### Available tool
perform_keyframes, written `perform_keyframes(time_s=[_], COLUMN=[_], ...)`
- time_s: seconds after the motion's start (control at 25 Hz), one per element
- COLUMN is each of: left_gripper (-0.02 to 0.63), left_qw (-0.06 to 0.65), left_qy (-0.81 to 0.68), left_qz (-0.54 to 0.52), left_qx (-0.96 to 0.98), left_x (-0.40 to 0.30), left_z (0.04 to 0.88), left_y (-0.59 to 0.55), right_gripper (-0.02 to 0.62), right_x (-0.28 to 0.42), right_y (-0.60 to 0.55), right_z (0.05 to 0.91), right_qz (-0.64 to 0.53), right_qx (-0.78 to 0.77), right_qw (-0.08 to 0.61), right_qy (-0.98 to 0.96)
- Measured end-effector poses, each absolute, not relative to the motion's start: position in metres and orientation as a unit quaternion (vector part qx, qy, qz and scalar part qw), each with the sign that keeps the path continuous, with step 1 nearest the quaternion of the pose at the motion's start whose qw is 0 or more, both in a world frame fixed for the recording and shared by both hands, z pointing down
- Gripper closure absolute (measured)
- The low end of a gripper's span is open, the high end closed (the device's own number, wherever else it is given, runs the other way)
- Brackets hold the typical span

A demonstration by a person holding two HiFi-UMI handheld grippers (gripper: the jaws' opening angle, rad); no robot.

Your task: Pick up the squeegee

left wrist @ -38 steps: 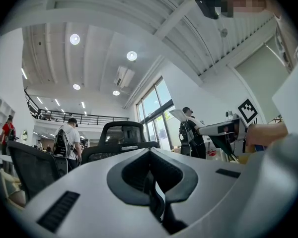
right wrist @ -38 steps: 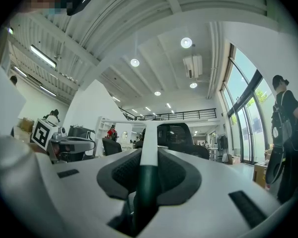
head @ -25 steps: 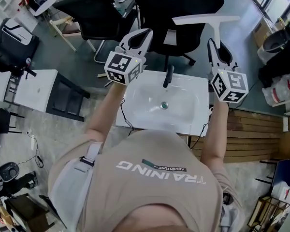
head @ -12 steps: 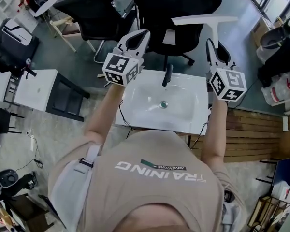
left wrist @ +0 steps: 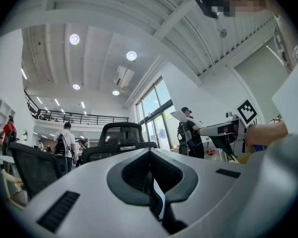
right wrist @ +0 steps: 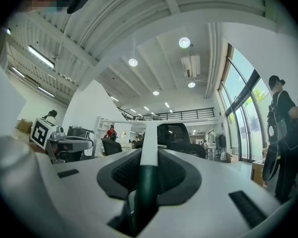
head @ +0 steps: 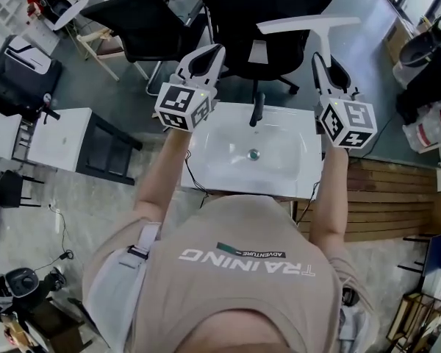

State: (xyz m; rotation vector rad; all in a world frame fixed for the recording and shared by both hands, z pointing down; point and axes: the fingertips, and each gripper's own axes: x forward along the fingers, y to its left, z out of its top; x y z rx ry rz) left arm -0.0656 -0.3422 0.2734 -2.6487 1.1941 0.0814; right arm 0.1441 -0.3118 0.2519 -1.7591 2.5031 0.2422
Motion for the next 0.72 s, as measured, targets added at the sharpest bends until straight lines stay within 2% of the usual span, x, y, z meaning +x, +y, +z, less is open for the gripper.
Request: perform_keyframes(time_s=[0.72], left_gripper=[0.594], left_qw=[0.133], left_qy=[0.415], left_qz=[0.042], left_qx=[-0.899], left_x=[-0.077], left_z=[0.259], left_y=[-0.327], right_gripper=[0.5], right_x=[0.134], right_y=[-0.298], right_z=[0.252], right_qz=[0.08], right_qx=[-0.57], right_qw=[0.042], right_qy=[0.817])
